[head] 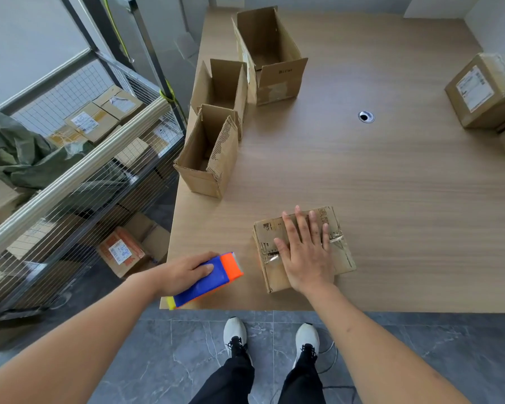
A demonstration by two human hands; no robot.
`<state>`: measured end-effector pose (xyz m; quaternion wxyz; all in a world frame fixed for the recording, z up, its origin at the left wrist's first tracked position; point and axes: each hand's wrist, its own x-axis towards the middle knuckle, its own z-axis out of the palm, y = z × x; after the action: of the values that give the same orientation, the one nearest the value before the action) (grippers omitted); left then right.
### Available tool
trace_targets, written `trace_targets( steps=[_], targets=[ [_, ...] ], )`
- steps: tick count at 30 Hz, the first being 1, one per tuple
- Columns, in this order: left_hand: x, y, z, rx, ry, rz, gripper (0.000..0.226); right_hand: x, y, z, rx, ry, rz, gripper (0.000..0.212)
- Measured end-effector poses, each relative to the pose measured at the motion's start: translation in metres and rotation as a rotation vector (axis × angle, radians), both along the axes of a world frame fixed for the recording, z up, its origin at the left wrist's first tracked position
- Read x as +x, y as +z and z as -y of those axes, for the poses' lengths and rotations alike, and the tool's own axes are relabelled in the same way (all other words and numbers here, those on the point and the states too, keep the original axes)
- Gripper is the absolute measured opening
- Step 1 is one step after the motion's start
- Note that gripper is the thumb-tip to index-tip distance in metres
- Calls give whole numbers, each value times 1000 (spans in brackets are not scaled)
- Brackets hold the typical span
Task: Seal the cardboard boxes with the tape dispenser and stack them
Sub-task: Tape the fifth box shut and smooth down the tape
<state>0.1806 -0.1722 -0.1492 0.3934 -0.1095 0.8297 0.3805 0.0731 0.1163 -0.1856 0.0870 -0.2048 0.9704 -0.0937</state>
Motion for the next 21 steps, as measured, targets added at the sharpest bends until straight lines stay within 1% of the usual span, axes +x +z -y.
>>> trace_targets(
  steps=[4, 8, 11, 13, 16, 19, 21],
  targets=[
    [-12, 17, -3, -1, 8, -58, 32, 2, 9, 0, 41, 23, 41, 102],
    [-17, 24, -6, -3, 18, -144, 39, 8, 32, 13, 126, -37, 120, 117],
    [-19, 31, -11, 18, 45, -189, 49, 17, 47, 33, 138, -102, 195, 118],
    [-20, 33, -12, 54, 50, -192, 54, 18, 50, 38, 165, -78, 208, 118],
    [-20, 39, -15, 76, 34, -210, 60, 13, 47, 26, 169, 42, 212, 119],
    [-19, 48, -21, 68, 10, -240, 66, 4, 46, 2, 132, 287, 255, 115],
    [-18, 53, -26, 56, -40, -283, 69, -7, 48, -15, 156, 452, 266, 112]
  ],
)
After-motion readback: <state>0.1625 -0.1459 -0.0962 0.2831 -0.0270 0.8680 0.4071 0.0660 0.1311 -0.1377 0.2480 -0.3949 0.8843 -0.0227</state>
